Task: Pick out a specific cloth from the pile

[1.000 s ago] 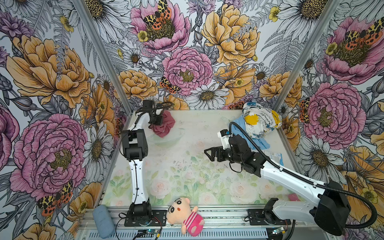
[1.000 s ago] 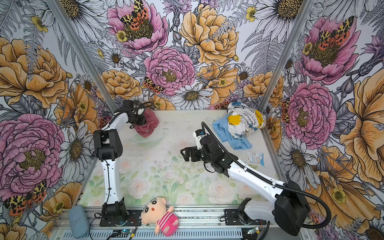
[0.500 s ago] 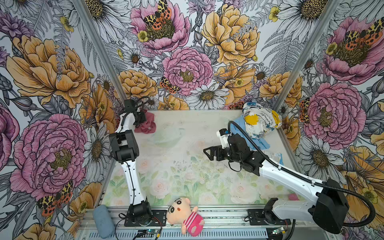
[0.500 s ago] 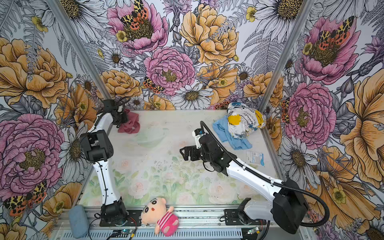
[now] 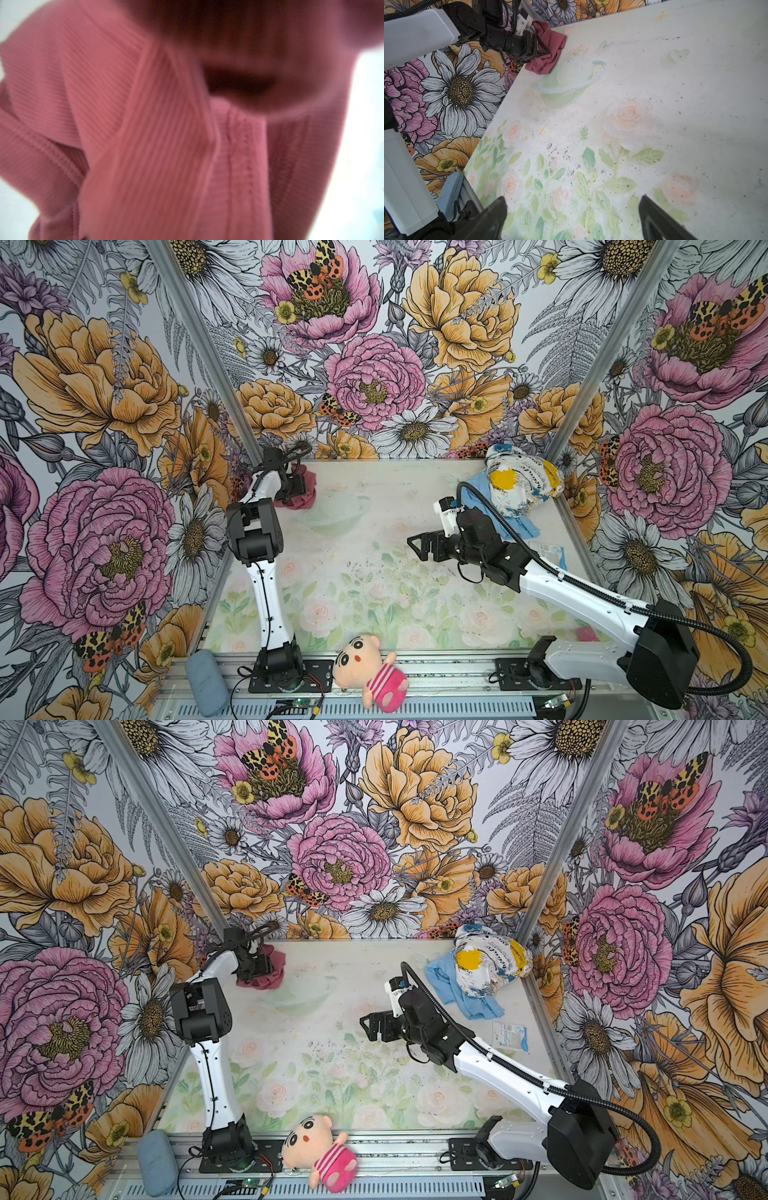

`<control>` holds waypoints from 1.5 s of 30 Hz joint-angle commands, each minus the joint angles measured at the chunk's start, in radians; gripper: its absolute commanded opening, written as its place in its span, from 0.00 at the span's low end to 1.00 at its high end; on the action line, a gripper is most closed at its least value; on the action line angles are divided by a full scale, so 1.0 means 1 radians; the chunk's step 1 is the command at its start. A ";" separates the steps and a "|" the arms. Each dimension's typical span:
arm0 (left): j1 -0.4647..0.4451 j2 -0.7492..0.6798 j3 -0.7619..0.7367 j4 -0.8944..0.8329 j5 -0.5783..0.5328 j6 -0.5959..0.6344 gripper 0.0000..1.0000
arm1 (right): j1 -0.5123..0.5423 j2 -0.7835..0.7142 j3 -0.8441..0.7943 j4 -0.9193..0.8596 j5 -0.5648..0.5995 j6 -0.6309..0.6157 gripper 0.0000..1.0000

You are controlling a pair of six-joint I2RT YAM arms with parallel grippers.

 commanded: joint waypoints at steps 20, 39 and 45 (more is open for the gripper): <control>-0.003 -0.628 -0.547 0.213 -0.071 -0.103 0.99 | -0.066 -0.100 -0.023 0.005 -0.064 -0.040 0.99; -0.309 -1.059 -1.703 1.595 -0.568 0.013 0.99 | -0.492 -0.293 -0.280 0.141 0.467 -0.426 0.99; -0.202 -0.782 -1.699 1.892 -0.397 -0.001 0.99 | -0.596 -0.281 -0.489 0.455 0.464 -0.480 0.99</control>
